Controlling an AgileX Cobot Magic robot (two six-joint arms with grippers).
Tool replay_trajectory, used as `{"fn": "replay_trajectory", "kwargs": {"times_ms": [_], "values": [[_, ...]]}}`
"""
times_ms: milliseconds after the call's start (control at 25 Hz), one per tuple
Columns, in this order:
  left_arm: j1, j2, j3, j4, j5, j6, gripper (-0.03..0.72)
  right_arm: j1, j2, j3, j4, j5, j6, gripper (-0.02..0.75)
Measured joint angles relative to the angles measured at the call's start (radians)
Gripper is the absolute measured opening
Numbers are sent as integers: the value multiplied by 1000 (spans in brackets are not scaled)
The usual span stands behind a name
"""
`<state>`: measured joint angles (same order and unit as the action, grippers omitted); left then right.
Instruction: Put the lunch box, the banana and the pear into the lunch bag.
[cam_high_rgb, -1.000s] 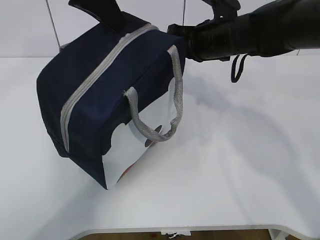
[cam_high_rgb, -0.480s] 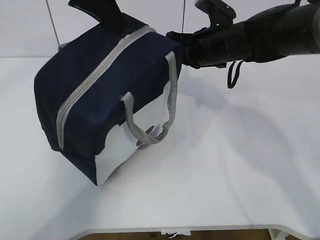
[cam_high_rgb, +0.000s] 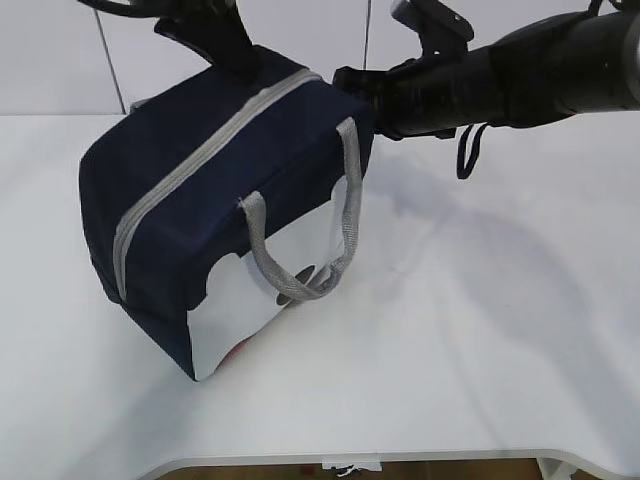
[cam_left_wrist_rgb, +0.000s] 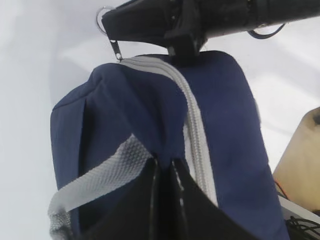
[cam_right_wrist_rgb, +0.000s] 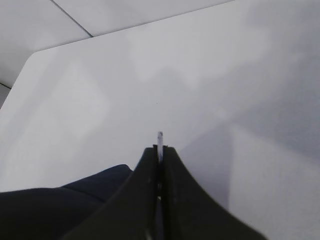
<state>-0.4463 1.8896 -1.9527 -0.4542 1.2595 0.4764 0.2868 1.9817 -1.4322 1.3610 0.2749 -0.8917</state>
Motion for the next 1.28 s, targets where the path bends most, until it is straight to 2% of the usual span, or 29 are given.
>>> {"fn": "replay_trajectory", "kwargs": {"times_ms": [200,320,560,840,1000,1200,1280], "values": [[0,42,-2,-5,-10,4,-1,-2,1,0,0,0,-3,19],[0,58,-2,-5,-15,4,-1,-2,1,0,0,0,-11,91],[0,59,-2,-6,-17,6,-2,-2,1,0,0,-2,-23,302],[0,59,-2,3,-17,6,13,-2,-16,0,-24,-9,-112,358],[0,59,-3,5,-17,4,110,-2,-48,0,-56,-9,-120,402],[0,59,-3,36,-17,-4,314,-2,-95,-5,-151,9,-131,416],[0,59,-3,53,-17,-4,344,-2,-108,-14,-214,46,-138,417]]}}
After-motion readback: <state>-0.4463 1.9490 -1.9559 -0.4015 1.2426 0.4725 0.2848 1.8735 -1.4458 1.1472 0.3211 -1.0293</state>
